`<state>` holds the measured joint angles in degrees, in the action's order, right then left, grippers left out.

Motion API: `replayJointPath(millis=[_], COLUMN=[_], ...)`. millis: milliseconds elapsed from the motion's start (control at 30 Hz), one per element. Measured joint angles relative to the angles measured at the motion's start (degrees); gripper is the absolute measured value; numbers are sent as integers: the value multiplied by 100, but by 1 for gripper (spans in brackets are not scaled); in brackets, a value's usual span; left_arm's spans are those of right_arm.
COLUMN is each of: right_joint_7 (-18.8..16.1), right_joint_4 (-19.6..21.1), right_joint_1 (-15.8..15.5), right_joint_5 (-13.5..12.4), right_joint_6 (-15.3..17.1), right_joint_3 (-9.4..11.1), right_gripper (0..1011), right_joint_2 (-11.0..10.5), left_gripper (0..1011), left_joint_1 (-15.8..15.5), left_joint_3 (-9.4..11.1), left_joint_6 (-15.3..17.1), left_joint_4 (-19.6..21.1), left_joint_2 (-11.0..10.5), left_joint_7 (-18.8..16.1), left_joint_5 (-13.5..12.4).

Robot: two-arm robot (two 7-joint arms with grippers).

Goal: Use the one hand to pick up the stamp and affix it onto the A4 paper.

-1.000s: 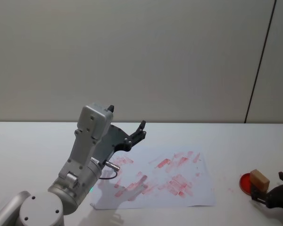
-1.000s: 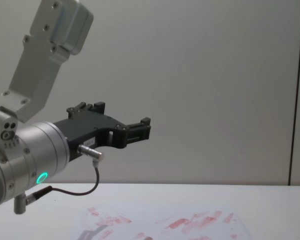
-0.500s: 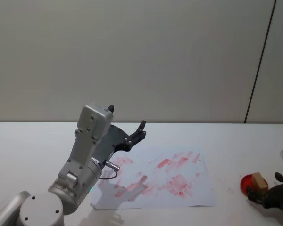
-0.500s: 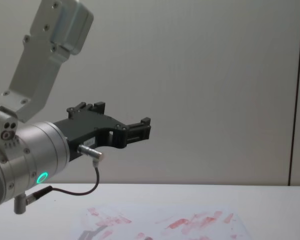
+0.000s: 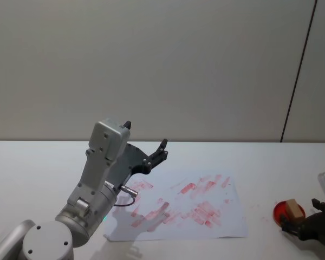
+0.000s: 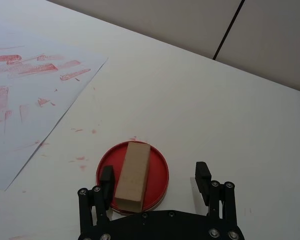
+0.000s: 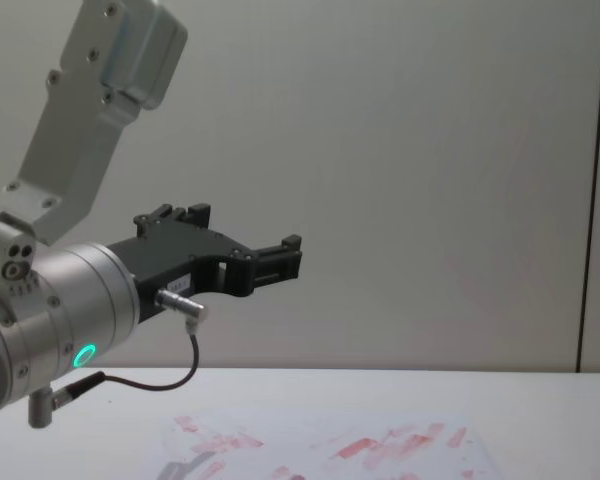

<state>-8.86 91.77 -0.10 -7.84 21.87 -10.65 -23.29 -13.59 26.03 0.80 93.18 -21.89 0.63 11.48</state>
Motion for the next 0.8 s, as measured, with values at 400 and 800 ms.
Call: replayJointPath(millis=[400, 800], right_joint_7=[-14, -17], right_joint_4=[12, 17], right_joint_1=[-21, -57], right_joint_5=[11, -11], right_joint_6=[12, -4], right_joint_3=[1, 4], right_gripper=[1001, 1001], right_joint_2=[19, 39], left_gripper=[1003, 1003], left_joint_1=[0, 0], left_joint_3=[0, 0], left_joint_6=[0, 0], left_joint_4=[0, 0], left_joint_2=[0, 0], left_joint_7=[0, 0], left_joint_5=[0, 0])
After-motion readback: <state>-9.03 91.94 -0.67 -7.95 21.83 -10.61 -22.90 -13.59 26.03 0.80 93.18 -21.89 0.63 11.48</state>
